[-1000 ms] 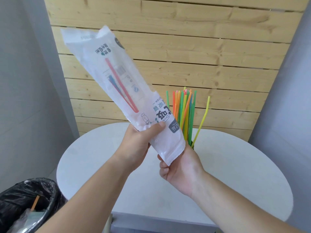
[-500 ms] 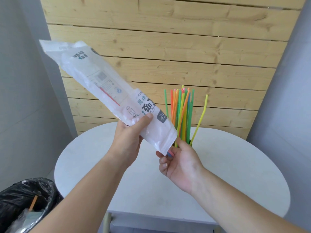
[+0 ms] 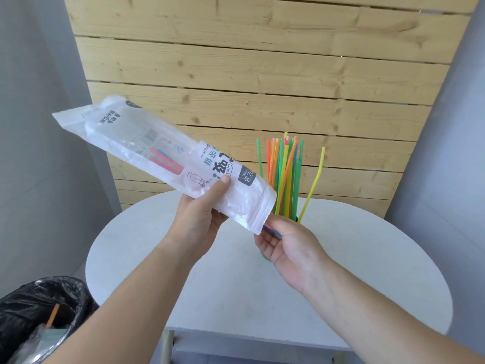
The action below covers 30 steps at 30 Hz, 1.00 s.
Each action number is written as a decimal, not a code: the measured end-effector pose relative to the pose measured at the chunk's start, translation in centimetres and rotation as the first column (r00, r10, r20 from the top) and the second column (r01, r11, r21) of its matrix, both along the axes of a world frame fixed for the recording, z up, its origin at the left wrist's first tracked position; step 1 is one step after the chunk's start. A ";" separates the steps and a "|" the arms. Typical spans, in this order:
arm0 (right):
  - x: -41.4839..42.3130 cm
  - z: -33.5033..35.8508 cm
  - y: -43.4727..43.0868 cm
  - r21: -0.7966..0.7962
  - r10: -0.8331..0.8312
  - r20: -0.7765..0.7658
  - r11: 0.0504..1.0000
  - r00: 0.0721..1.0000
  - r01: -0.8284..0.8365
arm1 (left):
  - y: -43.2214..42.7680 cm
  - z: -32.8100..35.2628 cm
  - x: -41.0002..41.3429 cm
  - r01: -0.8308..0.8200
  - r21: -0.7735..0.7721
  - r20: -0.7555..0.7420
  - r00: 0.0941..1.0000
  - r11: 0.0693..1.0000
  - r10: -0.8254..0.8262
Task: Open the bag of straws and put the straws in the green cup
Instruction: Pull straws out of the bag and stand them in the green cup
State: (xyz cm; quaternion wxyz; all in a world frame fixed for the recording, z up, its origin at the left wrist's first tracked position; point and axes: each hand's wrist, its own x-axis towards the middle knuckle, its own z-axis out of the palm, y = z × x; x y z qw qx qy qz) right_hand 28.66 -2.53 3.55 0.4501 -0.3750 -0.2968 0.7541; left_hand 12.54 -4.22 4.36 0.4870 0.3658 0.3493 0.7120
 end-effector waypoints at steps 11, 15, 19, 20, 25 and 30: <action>1.1 0.3 0.8 0.064 -0.028 0.012 0.998 1.000 0.027 | 0.1 0.0 -0.5 0.056 0.045 0.119 0.991 0.997 -0.061; 1.2 0.9 0.8 0.093 0.004 0.084 0.996 0.996 -0.012 | 0.1 -0.1 -0.5 0.125 0.083 0.139 0.981 0.989 -0.136; 1.0 0.4 0.2 0.087 0.095 0.173 0.990 0.980 -0.111 | 0.1 0.0 -0.5 0.147 0.114 0.136 0.977 0.983 -0.162; 1.0 0.3 0.2 0.098 0.096 0.179 0.989 0.979 -0.115 | 0.2 0.1 -0.5 0.148 0.120 0.139 0.977 0.982 -0.165; 1.8 0.6 1.2 0.164 0.105 0.261 0.975 0.960 -0.152 | 0.2 0.0 -0.8 0.141 0.125 0.172 0.972 0.982 -0.162; 2.5 1.5 1.5 0.126 0.162 0.216 0.973 0.963 -0.192 | 0.2 0.1 -0.6 0.163 0.101 0.201 0.963 0.981 -0.181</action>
